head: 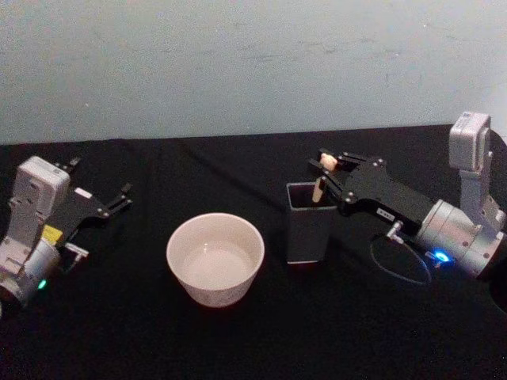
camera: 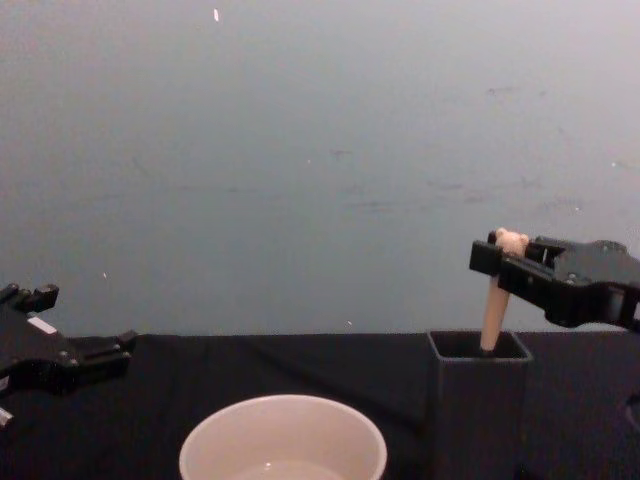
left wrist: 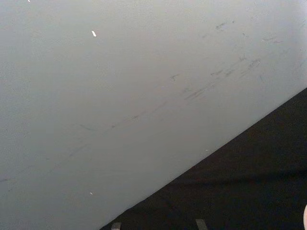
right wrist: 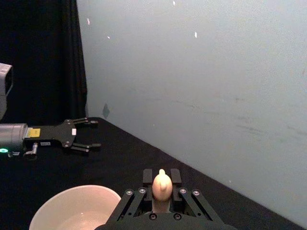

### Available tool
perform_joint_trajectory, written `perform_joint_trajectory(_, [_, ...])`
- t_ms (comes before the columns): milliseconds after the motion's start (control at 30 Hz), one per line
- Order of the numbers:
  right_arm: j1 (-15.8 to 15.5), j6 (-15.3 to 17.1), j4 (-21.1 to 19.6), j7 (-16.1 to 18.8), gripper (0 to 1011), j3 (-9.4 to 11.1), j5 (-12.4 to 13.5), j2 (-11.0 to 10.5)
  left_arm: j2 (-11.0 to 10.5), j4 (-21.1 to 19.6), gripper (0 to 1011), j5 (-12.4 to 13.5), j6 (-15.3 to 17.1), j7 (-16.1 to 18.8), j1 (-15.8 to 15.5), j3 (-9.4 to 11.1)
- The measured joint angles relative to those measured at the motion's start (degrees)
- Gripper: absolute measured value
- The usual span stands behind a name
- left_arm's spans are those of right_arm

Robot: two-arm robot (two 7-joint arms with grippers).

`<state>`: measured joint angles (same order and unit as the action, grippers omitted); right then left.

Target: Pick up the stirring spoon with one hand, stir inside the cup, then place it back in its original position.

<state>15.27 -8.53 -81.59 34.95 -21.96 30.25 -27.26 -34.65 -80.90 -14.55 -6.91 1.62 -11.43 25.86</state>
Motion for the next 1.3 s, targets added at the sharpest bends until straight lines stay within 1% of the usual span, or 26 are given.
perform_joint_trajectory(400, [0.2,1.8,1.6,-1.7,213,-0.4,-0.2,1.2,0.0,0.0,1001,0.0,0.0,0.0,0.0,0.0])
perform_joint_trajectory(700, [0.0,2.4,1.9,-2.4,213,-0.5,-0.5,1.6,0.0,0.0,1001,0.0,0.0,0.0,0.0,0.0])
perform_joint_trajectory(833, [-0.1,3.0,1.8,-3.1,213,-0.6,-1.3,1.5,0.0,0.0,1001,0.0,0.0,0.0,0.0,0.0])
perform_joint_trajectory(1300, [-0.1,2.9,1.8,-2.9,213,-0.6,-1.1,1.5,0.0,0.0,1001,0.0,0.0,0.0,0.0,0.0])
